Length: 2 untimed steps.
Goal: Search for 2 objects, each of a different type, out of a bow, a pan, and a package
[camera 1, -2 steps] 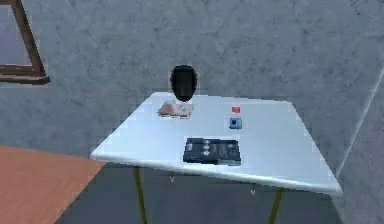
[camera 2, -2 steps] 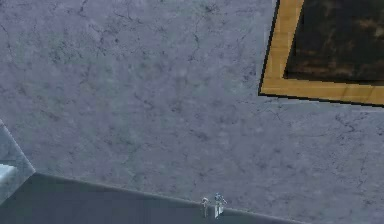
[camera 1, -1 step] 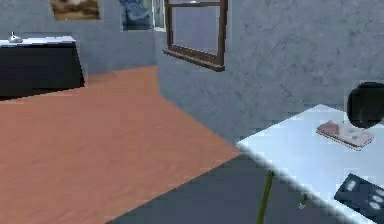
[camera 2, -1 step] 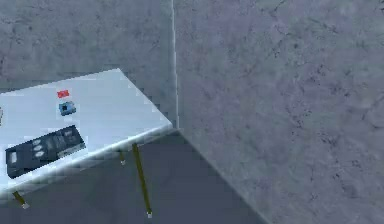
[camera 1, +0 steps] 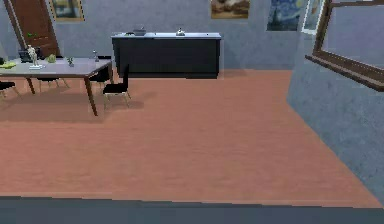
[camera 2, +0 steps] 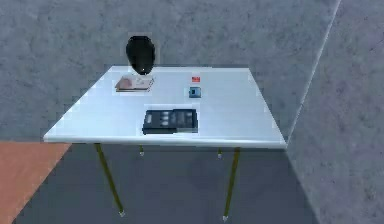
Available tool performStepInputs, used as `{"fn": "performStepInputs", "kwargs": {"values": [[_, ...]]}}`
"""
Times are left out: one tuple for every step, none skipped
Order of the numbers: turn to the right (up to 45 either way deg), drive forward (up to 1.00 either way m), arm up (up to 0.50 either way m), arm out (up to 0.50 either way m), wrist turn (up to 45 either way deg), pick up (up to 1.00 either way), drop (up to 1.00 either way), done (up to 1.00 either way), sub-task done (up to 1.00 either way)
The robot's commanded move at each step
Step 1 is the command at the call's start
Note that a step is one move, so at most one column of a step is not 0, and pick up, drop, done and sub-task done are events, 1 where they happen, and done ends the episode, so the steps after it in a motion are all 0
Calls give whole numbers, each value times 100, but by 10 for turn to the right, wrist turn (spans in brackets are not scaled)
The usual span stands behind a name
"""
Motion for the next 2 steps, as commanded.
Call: {"fn": "performStepInputs", "kwargs": {"values": [[0, 100, 0, 0, 0, 0, 0, 0, 0], [-30, 0, 0, 0, 0, 0, 0, 0, 0]]}}
